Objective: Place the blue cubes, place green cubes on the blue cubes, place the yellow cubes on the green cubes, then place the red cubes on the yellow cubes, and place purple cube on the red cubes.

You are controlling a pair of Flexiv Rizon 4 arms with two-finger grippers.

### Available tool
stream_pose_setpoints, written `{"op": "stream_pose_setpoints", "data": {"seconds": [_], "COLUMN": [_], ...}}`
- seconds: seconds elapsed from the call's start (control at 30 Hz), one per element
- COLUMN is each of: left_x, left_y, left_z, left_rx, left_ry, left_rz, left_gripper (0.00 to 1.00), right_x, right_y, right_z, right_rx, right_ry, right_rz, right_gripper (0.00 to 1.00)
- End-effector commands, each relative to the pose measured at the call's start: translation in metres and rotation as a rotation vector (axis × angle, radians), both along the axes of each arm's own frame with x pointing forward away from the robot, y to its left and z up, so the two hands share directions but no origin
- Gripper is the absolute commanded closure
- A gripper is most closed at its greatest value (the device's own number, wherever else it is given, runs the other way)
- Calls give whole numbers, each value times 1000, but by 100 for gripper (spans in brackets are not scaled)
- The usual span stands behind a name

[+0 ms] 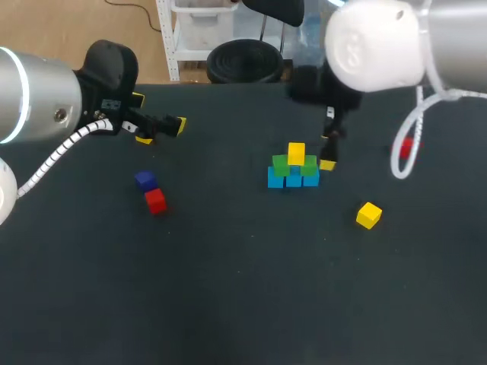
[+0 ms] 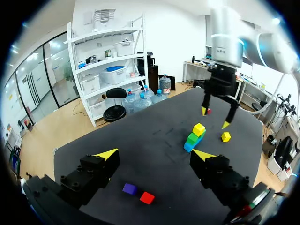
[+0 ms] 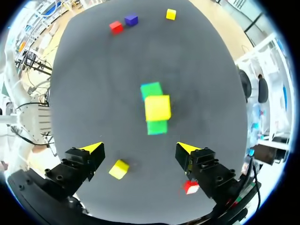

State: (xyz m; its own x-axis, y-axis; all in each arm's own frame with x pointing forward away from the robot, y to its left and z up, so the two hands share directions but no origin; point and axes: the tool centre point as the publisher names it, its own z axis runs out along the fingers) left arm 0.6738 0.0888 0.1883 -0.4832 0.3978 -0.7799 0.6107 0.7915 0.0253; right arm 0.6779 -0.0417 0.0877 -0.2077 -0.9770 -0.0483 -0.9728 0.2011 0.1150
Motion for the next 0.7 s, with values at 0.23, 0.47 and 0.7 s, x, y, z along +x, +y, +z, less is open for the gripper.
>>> {"op": "stream_pose_setpoints", "data": {"seconds": [0.23, 0.47, 0.7], "left_x": [0, 0, 0], "left_y": [0, 0, 0], "left_z": [-1, -1, -1], "left_rx": [-1, -1, -1], "left_ry": [-2, -2, -2], "left_rz": [1, 1, 1], "left_gripper": [0, 0, 0], "right_x": [-56, -76, -84], "right_y": [-30, -49, -69], "right_z": [-17, -45, -59], "right_rx": [-10, 6, -11], "right_ry": [-24, 12, 22], "right_rz": [-82, -142, -203], "right_gripper": [0, 0, 0]}}
